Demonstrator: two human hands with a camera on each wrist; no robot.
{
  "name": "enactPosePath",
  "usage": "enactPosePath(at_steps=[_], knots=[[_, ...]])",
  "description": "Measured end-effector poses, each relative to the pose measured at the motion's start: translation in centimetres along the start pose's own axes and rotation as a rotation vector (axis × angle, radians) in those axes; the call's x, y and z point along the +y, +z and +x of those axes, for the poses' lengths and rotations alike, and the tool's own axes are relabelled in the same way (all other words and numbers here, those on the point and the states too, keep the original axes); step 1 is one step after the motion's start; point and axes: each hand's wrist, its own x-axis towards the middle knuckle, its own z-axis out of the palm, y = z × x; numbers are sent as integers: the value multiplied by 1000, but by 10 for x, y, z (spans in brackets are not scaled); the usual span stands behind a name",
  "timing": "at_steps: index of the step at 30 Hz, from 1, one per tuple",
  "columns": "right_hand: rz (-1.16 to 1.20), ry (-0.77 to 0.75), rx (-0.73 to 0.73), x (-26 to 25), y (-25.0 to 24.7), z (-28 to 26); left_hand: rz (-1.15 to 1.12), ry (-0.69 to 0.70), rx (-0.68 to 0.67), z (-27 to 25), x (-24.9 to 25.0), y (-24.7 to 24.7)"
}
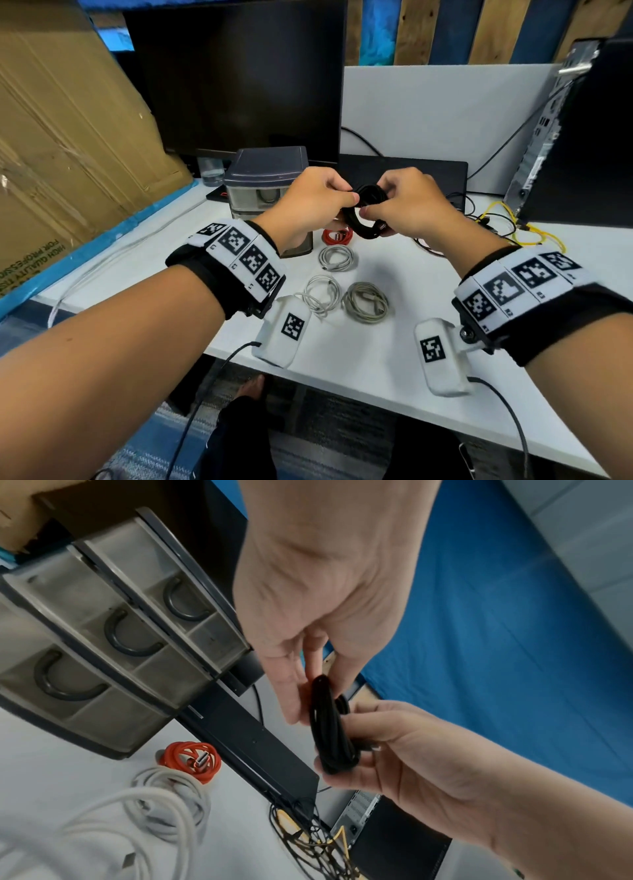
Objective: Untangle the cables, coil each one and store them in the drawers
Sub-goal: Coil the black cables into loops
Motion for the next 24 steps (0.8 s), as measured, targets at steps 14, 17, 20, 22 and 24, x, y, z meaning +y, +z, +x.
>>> enactPosePath(at_steps=[14, 17, 20, 22, 24], knots=[[-361, 266, -434, 50, 8, 27, 872, 36, -499, 43, -23, 45], [-462, 274, -468, 55, 15, 33, 937, 44, -523, 47, -26, 50], [-505, 289, -488, 58, 21, 35, 961, 47, -527, 48, -26, 51], [-501, 297, -498, 59, 24, 36, 941, 30, -539, 48, -26, 51], [-471, 315, -504, 60, 24, 37, 912, 17, -548, 48, -26, 50]])
